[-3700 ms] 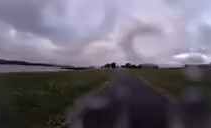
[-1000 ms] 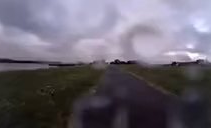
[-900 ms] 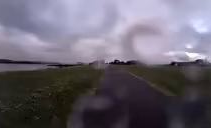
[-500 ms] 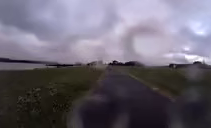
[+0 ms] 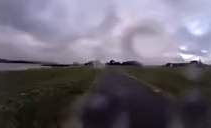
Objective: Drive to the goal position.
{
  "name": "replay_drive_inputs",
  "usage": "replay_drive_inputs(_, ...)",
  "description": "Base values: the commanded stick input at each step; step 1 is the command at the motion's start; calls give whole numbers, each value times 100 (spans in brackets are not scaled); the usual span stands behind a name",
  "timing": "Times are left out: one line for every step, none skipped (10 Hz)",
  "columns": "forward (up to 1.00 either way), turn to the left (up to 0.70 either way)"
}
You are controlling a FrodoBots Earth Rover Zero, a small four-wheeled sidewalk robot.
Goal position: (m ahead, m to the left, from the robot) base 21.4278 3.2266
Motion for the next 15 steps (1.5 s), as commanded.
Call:
replay_drive_inputs(70,-14)
replay_drive_inputs(70,-14)
replay_drive_inputs(70,-14)
replay_drive_inputs(70,-14)
replay_drive_inputs(70,-14)
replay_drive_inputs(70,-14)
replay_drive_inputs(70,-14)
replay_drive_inputs(70,-14)
replay_drive_inputs(70,-14)
replay_drive_inputs(70,-13)
replay_drive_inputs(70,-7)
replay_drive_inputs(70,-1)
replay_drive_inputs(70,0)
replay_drive_inputs(70,0)
replay_drive_inputs(70,0)
